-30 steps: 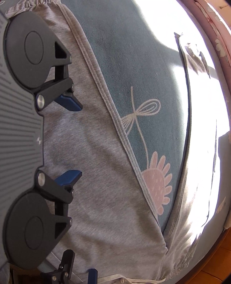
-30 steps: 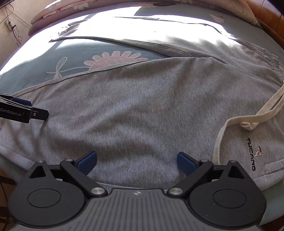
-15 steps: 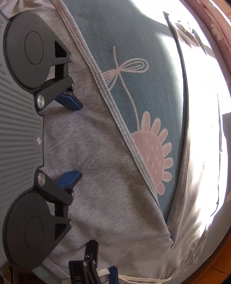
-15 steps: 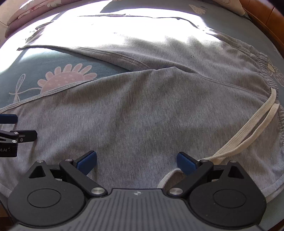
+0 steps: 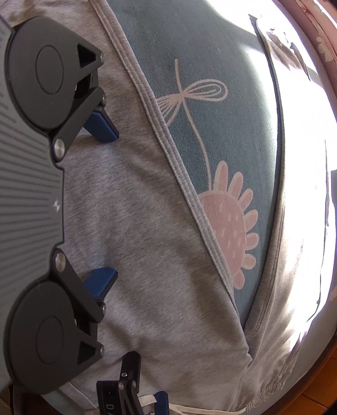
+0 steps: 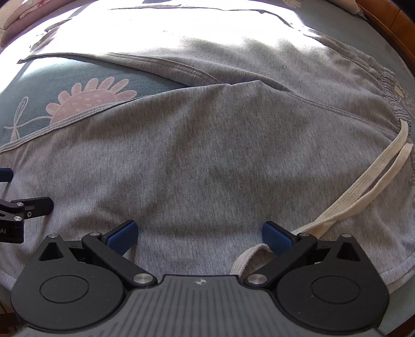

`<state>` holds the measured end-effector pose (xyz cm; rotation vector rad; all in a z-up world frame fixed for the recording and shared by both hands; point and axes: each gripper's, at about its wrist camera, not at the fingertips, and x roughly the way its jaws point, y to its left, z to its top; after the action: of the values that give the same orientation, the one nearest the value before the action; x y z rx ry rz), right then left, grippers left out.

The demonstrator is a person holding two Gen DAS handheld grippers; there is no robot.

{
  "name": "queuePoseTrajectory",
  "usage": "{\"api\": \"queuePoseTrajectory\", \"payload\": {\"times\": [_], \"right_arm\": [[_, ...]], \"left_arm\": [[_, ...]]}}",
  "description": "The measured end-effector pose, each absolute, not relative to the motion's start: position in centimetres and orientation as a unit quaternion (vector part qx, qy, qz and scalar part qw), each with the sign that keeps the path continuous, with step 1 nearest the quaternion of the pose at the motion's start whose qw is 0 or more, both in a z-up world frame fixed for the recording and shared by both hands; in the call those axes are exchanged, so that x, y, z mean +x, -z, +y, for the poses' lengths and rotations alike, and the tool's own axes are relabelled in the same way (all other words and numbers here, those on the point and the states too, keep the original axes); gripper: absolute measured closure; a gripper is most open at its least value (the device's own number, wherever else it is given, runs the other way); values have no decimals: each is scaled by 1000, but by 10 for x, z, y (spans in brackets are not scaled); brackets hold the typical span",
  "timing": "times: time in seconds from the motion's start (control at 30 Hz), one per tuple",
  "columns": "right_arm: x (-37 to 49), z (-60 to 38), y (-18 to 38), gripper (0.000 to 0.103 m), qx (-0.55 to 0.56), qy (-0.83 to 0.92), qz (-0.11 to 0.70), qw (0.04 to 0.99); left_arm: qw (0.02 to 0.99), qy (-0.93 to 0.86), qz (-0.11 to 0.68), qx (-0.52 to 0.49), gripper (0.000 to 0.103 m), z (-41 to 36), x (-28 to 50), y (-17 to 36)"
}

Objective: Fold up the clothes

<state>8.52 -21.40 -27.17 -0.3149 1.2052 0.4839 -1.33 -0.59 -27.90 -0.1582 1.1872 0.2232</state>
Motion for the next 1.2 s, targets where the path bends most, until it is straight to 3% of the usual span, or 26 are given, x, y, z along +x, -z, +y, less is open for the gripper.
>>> {"api": "queuePoseTrajectory", "payload": {"times": [0.43, 0.77, 1.0, 1.2], "right_arm": [[60, -282, 221, 0, -115, -257, 451, 847], [76, -357, 275, 0, -139, -252, 470, 835], [80, -376, 245, 1, -134, -259, 483, 826], [139, -376, 226, 1, -21, -302, 479, 824]], "left_arm": [[822, -107, 555, -72, 0, -5, -13, 280], [820, -108, 559, -66, 0, -6, -10, 281], [816, -111, 567, -3, 1, -33, 7, 258], [829, -99, 550, -7, 1, -75, 26, 224]]}}
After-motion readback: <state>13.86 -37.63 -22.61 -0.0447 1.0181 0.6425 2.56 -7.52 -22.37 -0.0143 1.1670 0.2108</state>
